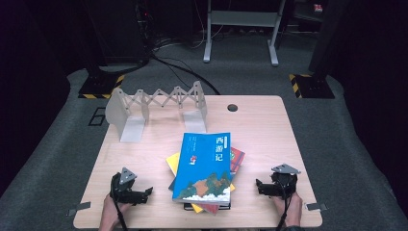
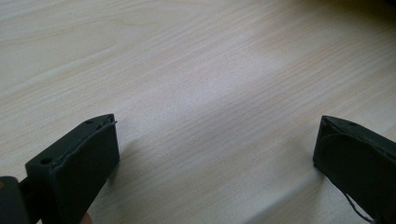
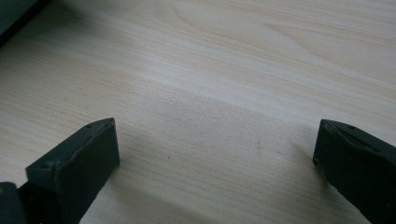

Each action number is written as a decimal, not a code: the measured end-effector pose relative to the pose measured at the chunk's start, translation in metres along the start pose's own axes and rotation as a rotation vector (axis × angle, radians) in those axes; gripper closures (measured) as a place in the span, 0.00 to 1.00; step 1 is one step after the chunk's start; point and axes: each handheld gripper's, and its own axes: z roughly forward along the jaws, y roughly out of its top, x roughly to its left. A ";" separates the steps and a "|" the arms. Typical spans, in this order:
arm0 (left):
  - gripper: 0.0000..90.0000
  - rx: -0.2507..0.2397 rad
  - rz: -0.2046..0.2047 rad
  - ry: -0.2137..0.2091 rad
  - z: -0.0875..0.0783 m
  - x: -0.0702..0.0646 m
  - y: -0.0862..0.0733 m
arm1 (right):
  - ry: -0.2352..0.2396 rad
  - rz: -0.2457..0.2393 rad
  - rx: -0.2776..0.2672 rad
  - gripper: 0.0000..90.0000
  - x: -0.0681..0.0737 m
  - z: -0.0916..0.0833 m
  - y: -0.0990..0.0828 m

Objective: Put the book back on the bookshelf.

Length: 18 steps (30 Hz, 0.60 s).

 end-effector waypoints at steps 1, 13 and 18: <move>0.00 0.002 0.000 0.000 0.000 0.000 0.000 | 0.001 -0.001 0.000 0.00 0.000 0.000 0.000; 0.00 0.001 -0.006 0.007 0.000 0.000 0.001 | 0.000 -0.007 0.010 0.00 0.000 0.000 0.000; 0.01 -0.004 -0.008 0.008 0.001 0.000 0.000 | 0.000 -0.008 0.009 0.00 0.000 0.000 0.000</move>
